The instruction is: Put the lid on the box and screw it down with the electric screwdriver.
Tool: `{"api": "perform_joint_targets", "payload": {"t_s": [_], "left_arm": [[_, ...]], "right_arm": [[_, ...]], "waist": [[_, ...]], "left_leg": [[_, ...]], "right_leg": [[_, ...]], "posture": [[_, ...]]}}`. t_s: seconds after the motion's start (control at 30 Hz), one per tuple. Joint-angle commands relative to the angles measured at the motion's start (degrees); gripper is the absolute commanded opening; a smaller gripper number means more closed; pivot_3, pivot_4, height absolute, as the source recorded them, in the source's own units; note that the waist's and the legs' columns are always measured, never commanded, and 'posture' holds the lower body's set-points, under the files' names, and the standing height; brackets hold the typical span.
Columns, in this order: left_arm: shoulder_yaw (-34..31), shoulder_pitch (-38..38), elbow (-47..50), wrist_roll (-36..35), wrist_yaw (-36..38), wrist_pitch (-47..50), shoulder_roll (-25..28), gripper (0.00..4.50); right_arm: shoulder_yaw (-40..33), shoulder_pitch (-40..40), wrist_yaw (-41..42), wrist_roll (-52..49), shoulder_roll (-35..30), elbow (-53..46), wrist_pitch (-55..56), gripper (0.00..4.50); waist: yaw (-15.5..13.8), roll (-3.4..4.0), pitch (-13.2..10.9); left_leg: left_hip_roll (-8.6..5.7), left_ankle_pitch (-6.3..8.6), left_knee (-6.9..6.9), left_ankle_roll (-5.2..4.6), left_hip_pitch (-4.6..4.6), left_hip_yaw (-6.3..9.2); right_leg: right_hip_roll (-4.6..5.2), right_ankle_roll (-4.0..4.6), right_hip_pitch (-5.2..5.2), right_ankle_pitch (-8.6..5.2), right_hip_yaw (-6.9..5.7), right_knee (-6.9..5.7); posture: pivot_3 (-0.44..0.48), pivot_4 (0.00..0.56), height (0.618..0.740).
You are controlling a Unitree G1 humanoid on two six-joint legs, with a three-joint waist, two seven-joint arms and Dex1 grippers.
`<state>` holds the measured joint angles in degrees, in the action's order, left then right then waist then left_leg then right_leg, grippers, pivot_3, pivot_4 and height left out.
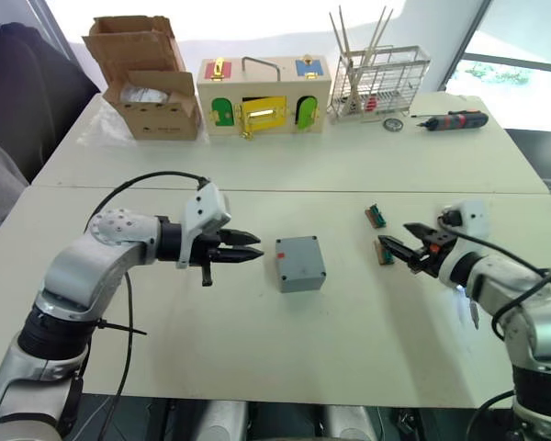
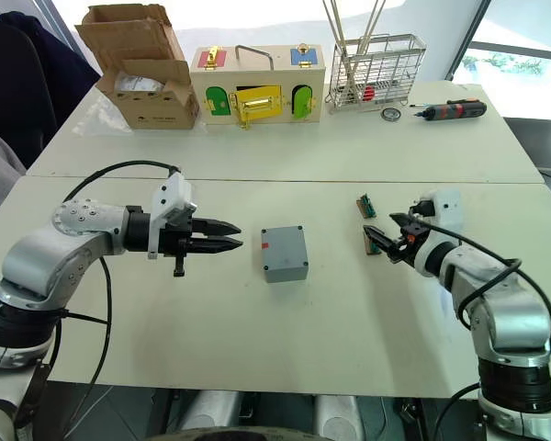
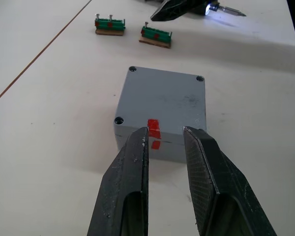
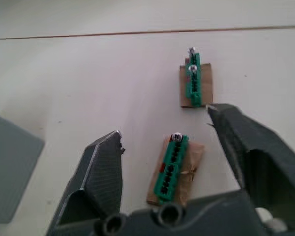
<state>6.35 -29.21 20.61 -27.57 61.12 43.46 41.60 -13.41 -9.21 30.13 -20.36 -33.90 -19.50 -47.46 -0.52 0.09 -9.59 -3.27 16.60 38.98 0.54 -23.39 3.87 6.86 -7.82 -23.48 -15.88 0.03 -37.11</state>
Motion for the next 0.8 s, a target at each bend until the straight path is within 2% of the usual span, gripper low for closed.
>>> {"api": "perform_joint_targets", "payload": {"t_s": [0.03,0.47,0.57,0.63,0.67,0.7,0.8], "left_arm": [[-0.37,-0.78,1.68,-1.01,-0.47,-0.06,0.17,1.08],[0.21,-0.33,1.36,-1.07,-1.23,-0.44,0.42,1.08],[0.42,-0.27,1.33,-1.08,-1.24,-0.57,0.57,1.08],[0.65,-0.18,1.34,-0.96,-1.23,-0.72,0.69,1.08],[0.73,-0.16,1.34,-0.92,-1.24,-0.75,0.73,1.08],[0.80,-0.15,1.34,-0.87,-1.22,-0.80,0.78,1.08],[0.87,-0.14,1.33,-0.83,-1.23,-0.87,0.89,1.08]], "right_arm": [[0.32,0.06,-1.29,1.31,0.72,0.90,3.91,2.77],[1.15,-0.86,-3.91,1.09,3.05,4.29,7.24,2.77],[1.08,-0.95,-4.43,1.07,3.39,4.53,7.61,1.88],[1.16,-0.94,-4.67,1.08,3.58,4.66,7.81,0.94],[1.19,-0.92,-4.79,1.00,3.76,4.73,7.81,0.27],[1.34,-0.87,-4.90,1.02,3.87,4.77,7.78,0.03],[1.69,-0.61,-5.07,1.08,4.08,4.66,7.80,0.03]], "waist": [[0.00,0.00,0.00],[0.01,0.00,0.00],[0.00,0.00,0.00],[0.01,0.00,0.00],[0.01,0.00,0.00],[0.00,0.00,0.00],[0.00,0.00,0.00]], "left_leg": [[0.00,0.00,0.00,0.00,0.00,0.00],[0.00,0.00,0.00,0.00,0.01,0.00],[0.00,0.00,0.00,0.00,0.01,0.00],[0.00,0.00,0.00,0.00,0.01,0.00],[0.00,0.00,0.00,0.00,0.01,0.00],[0.00,0.00,0.00,0.00,0.01,0.00],[0.00,0.00,0.00,0.00,0.01,0.00]], "right_leg": [[0.00,0.00,0.00,0.00,0.00,0.00],[-0.01,0.00,0.00,0.00,0.00,0.00],[0.00,0.00,0.00,0.00,0.00,0.00],[-0.01,0.00,0.00,0.00,0.00,0.00],[-0.01,0.00,0.00,0.00,0.00,0.00],[-0.01,0.00,0.00,0.00,0.00,0.00],[-0.01,0.00,0.00,0.00,0.00,0.00]], "posture": [[0.000,0.150,0.731],[0.000,0.150,0.731],[0.000,0.150,0.731],[0.000,0.150,0.731],[0.000,0.150,0.731],[0.000,0.150,0.731],[0.000,0.150,0.731]]}}
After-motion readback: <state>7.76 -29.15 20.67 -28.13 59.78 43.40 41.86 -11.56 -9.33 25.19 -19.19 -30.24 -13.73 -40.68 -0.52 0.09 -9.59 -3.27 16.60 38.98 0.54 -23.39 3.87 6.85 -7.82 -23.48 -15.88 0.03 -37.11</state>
